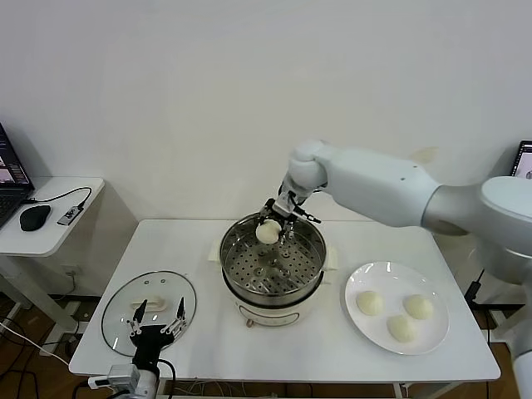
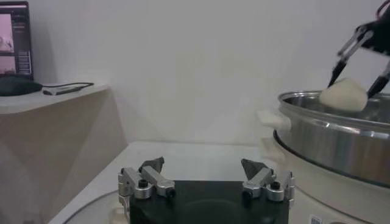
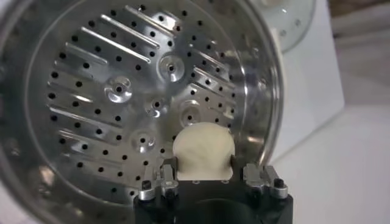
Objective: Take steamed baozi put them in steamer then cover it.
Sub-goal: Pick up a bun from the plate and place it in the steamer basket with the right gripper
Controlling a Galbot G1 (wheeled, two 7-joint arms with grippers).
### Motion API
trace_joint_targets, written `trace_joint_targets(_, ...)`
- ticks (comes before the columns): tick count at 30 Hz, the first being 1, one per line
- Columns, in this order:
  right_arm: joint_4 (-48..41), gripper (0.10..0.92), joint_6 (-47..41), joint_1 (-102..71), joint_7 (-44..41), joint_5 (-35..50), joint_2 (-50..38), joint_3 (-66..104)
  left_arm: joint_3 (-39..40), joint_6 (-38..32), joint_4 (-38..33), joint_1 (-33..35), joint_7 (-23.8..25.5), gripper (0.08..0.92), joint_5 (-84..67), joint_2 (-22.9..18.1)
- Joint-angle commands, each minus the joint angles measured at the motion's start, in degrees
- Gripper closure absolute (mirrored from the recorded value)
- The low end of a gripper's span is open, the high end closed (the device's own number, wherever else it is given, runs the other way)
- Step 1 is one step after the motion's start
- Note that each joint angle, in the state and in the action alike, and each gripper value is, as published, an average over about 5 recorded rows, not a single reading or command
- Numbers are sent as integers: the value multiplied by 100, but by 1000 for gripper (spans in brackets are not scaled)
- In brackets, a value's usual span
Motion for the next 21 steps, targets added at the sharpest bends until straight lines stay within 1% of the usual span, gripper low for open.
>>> trace_joint_targets(1, -367, 466, 786, -213, 213, -1024, 322, -58, -12, -9, 0, -4, 3, 177, -13, -3)
trace_joint_targets(8, -483, 457, 951, -348, 453, -1381, 306, 72, -10, -9, -32, -12, 4, 177, 11, -18)
trace_joint_targets(11, -470, 401, 980, -379, 601, -1349, 285, 119, -7, -6, -56, -10, 3, 177, 30, -27)
trace_joint_targets(15, -288, 289, 819, -155, 539, -955, 155, 135, -9, 5, -86, -9, -1, 177, 59, -31)
trace_joint_targets(16, -161, 260, 612, -12, 429, -705, 79, 99, -13, 9, -97, -8, -2, 177, 64, -29)
trace_joint_targets(18, 267, 227, -162, 331, 88, -78, -154, -53, -24, 21, -123, -6, -1, 177, 67, -22)
trace_joint_targets(21, 1160, 206, -1847, 925, -381, 1046, -679, -364, -45, 39, -173, 3, 3, 177, 74, -4)
